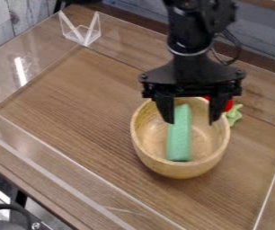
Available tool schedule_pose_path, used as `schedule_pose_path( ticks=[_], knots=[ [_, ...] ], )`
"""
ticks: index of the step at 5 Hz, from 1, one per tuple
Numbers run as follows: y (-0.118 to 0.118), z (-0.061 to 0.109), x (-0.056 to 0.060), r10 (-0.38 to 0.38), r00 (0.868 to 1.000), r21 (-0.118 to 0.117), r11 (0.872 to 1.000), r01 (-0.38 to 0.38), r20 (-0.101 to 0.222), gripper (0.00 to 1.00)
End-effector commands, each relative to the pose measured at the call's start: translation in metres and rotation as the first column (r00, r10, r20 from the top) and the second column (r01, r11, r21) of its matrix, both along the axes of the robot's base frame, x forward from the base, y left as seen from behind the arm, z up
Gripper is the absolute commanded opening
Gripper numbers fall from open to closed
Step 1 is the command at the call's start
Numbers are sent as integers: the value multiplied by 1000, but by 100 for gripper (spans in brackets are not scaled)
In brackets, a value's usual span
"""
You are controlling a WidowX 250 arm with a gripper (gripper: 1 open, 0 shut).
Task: Put the green block in the brown bowl
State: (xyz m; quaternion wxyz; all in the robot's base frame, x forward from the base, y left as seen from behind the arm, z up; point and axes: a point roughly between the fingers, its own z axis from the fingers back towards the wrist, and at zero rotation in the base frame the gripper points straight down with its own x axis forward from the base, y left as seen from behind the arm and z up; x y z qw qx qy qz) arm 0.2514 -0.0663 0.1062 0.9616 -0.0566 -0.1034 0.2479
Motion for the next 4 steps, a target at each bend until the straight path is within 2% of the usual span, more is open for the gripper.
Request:
schedule_pose_path(
  ticks=[1,3,4],
  knots=[
    [-4,8,13,-1,999,-10,1000,2,53,0],
    [-11,35,14,81,995,-15,997,-80,65,0],
    [-27,36,15,74,995,-18,997,-73,70,0]
  ],
)
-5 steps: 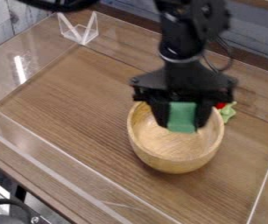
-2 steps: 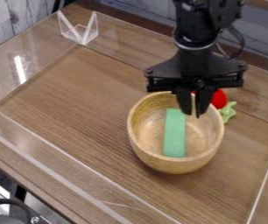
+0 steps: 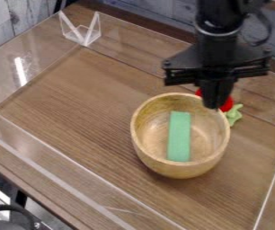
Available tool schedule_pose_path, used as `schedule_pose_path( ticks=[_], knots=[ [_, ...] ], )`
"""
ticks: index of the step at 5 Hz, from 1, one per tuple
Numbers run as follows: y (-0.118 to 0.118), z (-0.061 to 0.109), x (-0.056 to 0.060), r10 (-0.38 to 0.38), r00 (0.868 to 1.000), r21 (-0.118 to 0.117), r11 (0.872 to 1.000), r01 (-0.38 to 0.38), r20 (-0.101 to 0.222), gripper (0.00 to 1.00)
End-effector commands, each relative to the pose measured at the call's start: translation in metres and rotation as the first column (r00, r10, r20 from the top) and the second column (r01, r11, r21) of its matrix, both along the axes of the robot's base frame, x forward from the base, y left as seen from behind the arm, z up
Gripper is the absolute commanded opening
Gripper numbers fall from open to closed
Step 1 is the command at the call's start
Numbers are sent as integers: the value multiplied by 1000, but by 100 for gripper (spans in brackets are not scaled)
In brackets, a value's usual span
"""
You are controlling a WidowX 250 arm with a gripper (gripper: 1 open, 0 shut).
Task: Put the green block in the brown bowl
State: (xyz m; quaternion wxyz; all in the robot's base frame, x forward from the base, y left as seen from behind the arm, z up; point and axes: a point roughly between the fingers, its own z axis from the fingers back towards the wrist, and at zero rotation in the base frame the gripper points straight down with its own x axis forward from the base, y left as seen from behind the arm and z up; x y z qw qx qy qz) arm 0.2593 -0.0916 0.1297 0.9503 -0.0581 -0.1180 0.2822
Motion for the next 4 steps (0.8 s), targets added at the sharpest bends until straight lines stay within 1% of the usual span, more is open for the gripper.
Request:
schedule_pose_path(
  ticks=[1,2,3,4],
  knots=[
    [-20,14,7,-1,999,-20,1000,2,45,0],
    [-27,9,9,-73,996,-26,997,74,43,0],
    [-21,8,13,-120,992,-37,992,122,49,0],
    [-10,23,13,-131,990,-47,990,133,55,0]
  ],
)
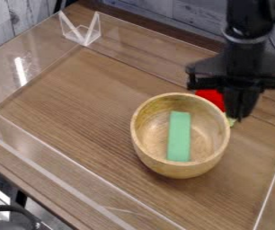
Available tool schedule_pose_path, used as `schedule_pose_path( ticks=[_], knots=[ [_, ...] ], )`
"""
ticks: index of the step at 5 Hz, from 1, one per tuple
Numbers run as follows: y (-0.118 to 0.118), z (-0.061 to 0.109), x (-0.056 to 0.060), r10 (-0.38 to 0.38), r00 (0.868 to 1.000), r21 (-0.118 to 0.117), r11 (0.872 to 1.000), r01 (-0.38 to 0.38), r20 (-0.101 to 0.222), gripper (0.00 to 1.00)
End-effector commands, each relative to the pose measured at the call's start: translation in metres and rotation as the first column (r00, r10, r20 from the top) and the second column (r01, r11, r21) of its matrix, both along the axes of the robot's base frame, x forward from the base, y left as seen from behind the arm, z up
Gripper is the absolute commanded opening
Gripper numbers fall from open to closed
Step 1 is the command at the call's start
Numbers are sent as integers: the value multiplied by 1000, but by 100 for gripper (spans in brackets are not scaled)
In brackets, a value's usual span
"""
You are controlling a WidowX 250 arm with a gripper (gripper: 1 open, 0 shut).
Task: Put the green block in the brown bowl
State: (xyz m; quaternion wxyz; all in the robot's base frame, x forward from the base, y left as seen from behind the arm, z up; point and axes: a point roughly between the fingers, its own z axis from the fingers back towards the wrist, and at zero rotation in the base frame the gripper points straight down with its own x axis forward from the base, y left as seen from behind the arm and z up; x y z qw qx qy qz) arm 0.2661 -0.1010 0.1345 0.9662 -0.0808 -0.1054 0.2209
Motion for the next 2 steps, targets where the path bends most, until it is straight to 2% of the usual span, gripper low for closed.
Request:
schedule_pose_path(
  ticks=[1,2],
  knots=[
    [11,26,8,7,998,-25,1000,-5,56,0],
    [4,28,3,10,999,-28,1000,-9,51,0]
  ],
)
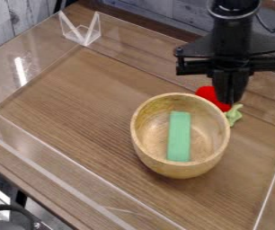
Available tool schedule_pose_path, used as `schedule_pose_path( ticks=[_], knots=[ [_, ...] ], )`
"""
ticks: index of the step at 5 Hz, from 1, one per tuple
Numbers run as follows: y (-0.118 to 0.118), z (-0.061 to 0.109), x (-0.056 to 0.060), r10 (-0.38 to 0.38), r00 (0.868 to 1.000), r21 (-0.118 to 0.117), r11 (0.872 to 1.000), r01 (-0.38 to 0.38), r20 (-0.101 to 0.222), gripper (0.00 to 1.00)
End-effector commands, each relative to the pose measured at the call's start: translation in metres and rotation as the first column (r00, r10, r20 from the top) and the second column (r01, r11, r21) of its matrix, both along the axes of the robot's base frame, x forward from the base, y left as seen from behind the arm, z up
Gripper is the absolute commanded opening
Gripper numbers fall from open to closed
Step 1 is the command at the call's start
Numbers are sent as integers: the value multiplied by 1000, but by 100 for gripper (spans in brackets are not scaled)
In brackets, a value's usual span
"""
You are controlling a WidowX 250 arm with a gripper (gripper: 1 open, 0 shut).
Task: Put the green block in the brown bowl
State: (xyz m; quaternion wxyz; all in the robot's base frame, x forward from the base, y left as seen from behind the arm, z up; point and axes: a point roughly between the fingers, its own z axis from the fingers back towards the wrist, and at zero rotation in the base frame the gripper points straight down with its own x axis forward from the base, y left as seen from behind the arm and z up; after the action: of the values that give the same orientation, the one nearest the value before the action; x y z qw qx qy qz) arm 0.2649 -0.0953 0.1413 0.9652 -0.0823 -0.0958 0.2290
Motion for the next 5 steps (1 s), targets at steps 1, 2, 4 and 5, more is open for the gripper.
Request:
schedule_pose_path(
  ticks=[1,2,4,5],
  knots=[
    [11,24,8,24,997,-28,999,-22,75,100],
    [26,30,11,52,995,-38,998,-49,85,100],
    [81,26,14,81,988,-3,997,-81,134,100],
    [114,28,17,166,973,34,984,-173,158,100]
  ],
)
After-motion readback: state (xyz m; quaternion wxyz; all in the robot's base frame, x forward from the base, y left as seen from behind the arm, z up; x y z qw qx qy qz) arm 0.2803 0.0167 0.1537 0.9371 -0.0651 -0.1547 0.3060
